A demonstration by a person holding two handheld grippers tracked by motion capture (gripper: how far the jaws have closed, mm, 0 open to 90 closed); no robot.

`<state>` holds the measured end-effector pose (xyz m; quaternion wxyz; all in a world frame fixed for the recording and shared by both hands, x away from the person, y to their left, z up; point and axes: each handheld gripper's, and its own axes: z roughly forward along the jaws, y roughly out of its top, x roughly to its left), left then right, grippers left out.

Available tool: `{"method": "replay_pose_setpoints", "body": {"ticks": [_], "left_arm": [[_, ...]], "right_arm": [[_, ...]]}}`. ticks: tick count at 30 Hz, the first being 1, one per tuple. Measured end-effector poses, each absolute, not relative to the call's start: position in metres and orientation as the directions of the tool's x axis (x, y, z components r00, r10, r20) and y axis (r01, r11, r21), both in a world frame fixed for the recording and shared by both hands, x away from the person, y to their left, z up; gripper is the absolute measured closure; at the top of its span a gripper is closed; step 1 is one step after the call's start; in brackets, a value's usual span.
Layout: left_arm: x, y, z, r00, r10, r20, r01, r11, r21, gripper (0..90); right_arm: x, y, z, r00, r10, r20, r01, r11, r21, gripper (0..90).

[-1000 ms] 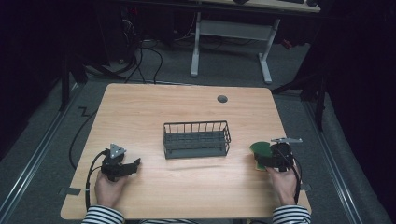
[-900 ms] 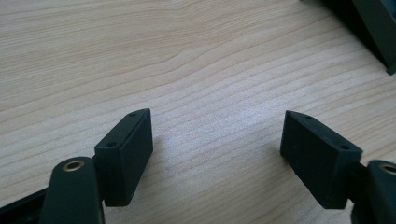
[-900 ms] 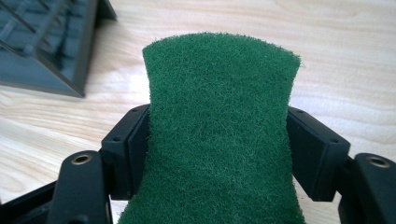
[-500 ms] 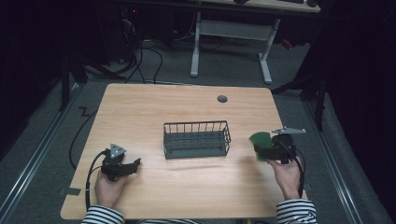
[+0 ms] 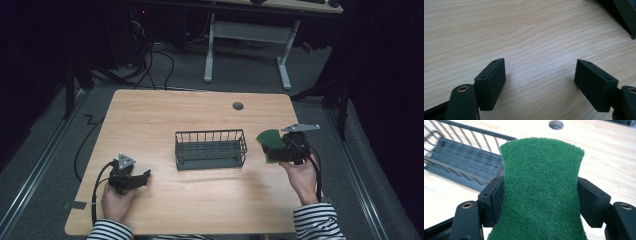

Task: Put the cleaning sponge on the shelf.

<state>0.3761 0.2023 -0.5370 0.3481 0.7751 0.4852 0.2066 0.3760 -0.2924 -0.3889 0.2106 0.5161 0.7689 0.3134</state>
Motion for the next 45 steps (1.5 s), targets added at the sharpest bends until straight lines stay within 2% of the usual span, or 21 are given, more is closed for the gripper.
{"method": "replay_pose_setpoints", "body": {"ticks": [11, 18, 26, 32, 38, 45], "left_arm": [[0.376, 0.202, -0.537, 0.444, 0.896, -0.018, 0.608, -0.287, 0.740, 25.5], [0.376, 0.202, -0.537, 0.444, 0.896, -0.018, 0.608, -0.287, 0.740, 25.8], [0.376, 0.202, -0.537, 0.444, 0.896, -0.018, 0.608, -0.286, 0.740, 25.8], [0.376, 0.202, -0.537, 0.444, 0.896, -0.019, 0.608, -0.286, 0.741, 25.8], [0.376, 0.203, -0.537, 0.445, 0.896, -0.018, 0.608, -0.286, 0.740, 25.8], [0.376, 0.203, -0.537, 0.444, 0.895, -0.026, 0.609, -0.280, 0.742, 25.7]], "right_arm": [[0.395, -0.252, -0.370, -0.484, 0.874, -0.029, 0.608, 0.360, 0.707, 29.8], [0.410, -0.231, -0.375, -0.496, 0.868, -0.031, 0.607, 0.372, 0.703, 29.8], [0.429, -0.215, -0.370, -0.500, 0.866, 0.013, 0.606, 0.340, 0.719, 29.8], [0.442, -0.198, -0.379, -0.534, 0.842, 0.076, 0.628, 0.335, 0.702, 29.9], [0.453, -0.185, -0.395, -0.525, 0.845, 0.100, 0.654, 0.325, 0.684, 29.8], [0.455, -0.174, -0.409, -0.493, 0.870, 0.017, 0.666, 0.365, 0.651, 29.7]]}}
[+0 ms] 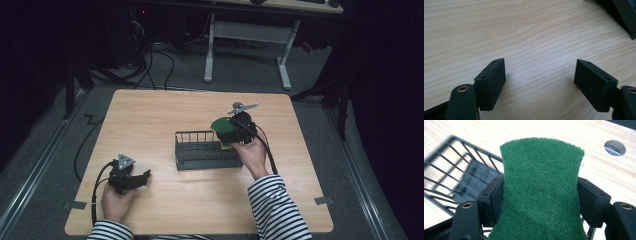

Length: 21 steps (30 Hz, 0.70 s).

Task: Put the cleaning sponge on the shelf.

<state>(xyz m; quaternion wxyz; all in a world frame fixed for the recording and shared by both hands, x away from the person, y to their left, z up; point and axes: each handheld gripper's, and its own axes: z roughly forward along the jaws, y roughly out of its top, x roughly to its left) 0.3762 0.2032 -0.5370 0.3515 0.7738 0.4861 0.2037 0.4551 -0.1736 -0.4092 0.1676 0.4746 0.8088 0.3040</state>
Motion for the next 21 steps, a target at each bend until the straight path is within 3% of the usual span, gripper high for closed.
{"method": "replay_pose_setpoints", "body": {"ticks": [5, 14, 21], "left_arm": [[0.376, 0.203, -0.537, 0.445, 0.895, -0.023, 0.608, -0.283, 0.741, 25.7], [0.376, 0.203, -0.537, 0.441, 0.897, -0.024, 0.610, -0.280, 0.742, 25.7], [0.376, 0.203, -0.537, 0.438, 0.899, -0.019, 0.611, -0.282, 0.740, 25.7]], "right_arm": [[0.456, -0.167, -0.415, -0.484, 0.875, 0.001, 0.679, 0.374, 0.632, 29.6], [0.452, -0.156, -0.419, -0.482, 0.868, -0.117, 0.662, 0.448, 0.601, 29.7], [0.449, -0.157, -0.424, -0.474, 0.873, -0.118, 0.664, 0.442, 0.602, 30.1]]}}
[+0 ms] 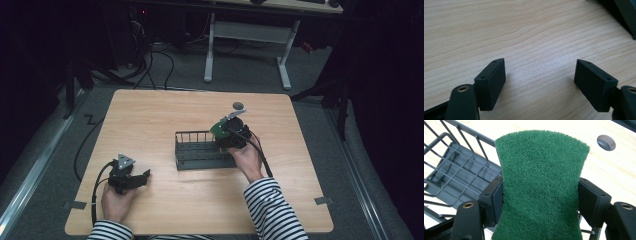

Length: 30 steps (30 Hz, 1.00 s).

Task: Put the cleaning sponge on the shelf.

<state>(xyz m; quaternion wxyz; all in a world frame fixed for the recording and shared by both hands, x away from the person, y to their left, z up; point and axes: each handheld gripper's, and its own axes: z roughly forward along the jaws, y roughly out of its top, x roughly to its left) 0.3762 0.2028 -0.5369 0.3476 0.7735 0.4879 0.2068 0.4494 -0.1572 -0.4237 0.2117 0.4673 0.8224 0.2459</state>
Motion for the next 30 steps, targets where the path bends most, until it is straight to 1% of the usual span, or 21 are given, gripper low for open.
{"method": "replay_pose_setpoints", "body": {"ticks": [5, 22, 23, 27, 30], "left_arm": [[0.376, 0.203, -0.537, 0.438, 0.899, -0.018, 0.611, -0.283, 0.739, 25.7], [0.376, 0.203, -0.537, 0.437, 0.899, -0.018, 0.611, -0.282, 0.739, 25.6], [0.376, 0.203, -0.537, 0.438, 0.899, -0.018, 0.611, -0.283, 0.739, 25.6], [0.376, 0.203, -0.537, 0.438, 0.899, -0.018, 0.611, -0.282, 0.739, 25.6], [0.376, 0.203, -0.537, 0.438, 0.899, -0.019, 0.611, -0.282, 0.739, 25.5]], "right_arm": [[0.448, -0.157, -0.431, -0.474, 0.871, -0.127, 0.673, 0.452, 0.585, 30.3], [0.445, -0.162, -0.439, -0.475, 0.878, -0.050, 0.702, 0.413, 0.580, 29.0], [0.445, -0.162, -0.439, -0.477, 0.877, -0.052, 0.700, 0.415, 0.581, 28.2], [0.444, -0.164, -0.438, -0.476, 0.878, -0.048, 0.701, 0.411, 0.582, 20.5], [0.441, -0.167, -0.435, -0.470, 0.881, -0.049, 0.688, 0.401, 0.605, 18.9]]}}
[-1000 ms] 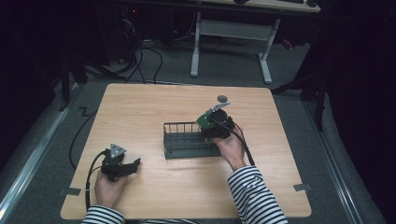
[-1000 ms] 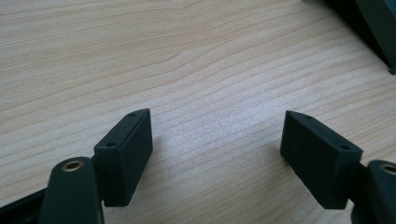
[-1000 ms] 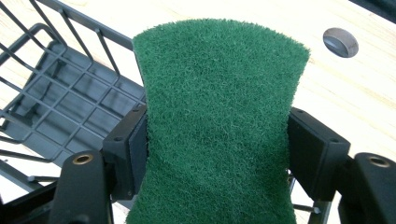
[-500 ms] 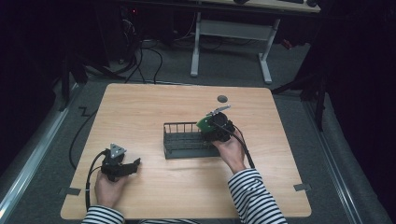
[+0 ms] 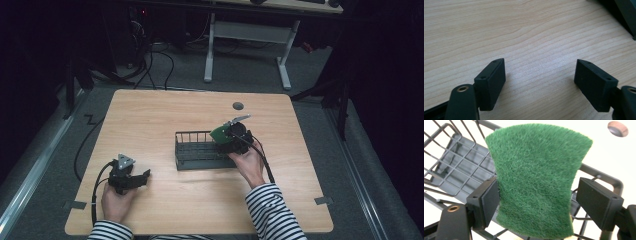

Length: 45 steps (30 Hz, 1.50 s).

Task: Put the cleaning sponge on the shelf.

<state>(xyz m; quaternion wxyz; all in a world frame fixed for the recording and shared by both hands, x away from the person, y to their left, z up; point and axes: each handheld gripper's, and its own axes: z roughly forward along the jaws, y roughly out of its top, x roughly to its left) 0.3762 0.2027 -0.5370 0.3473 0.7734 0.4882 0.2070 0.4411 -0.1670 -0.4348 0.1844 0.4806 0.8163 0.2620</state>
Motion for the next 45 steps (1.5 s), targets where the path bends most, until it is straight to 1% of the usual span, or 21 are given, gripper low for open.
{"method": "replay_pose_setpoints", "body": {"ticks": [6, 10, 19, 25, 35, 45], "left_arm": [[0.376, 0.203, -0.537, 0.438, 0.899, -0.019, 0.611, -0.282, 0.739, 25.5], [0.376, 0.203, -0.537, 0.438, 0.899, -0.019, 0.611, -0.282, 0.739, 25.5], [0.376, 0.203, -0.537, 0.438, 0.899, -0.019, 0.611, -0.282, 0.740, 25.5], [0.376, 0.203, -0.537, 0.438, 0.899, -0.019, 0.611, -0.282, 0.739, 25.5], [0.376, 0.203, -0.537, 0.438, 0.899, -0.019, 0.611, -0.282, 0.739, 25.5], [0.376, 0.203, -0.537, 0.438, 0.899, -0.020, 0.612, -0.282, 0.739, 25.5]], "right_arm": [[0.434, -0.178, -0.423, -0.472, 0.882, -0.002, 0.671, 0.361, 0.647, 17.8], [0.428, -0.189, -0.415, -0.470, 0.883, 0.010, 0.657, 0.343, 0.672, 18.1], [0.413, -0.219, -0.402, -0.438, 0.897, 0.059, 0.638, 0.264, 0.723, 20.6], [0.404, -0.242, -0.399, -0.409, 0.908, 0.090, 0.643, 0.217, 0.734, 21.1], [0.383, -0.274, -0.384, -0.388, 0.914, 0.117, 0.605, 0.157, 0.781, 23.2], [0.363, -0.304, -0.387, -0.352, 0.923, 0.156, 0.604, 0.097, 0.791, 24.6]]}}
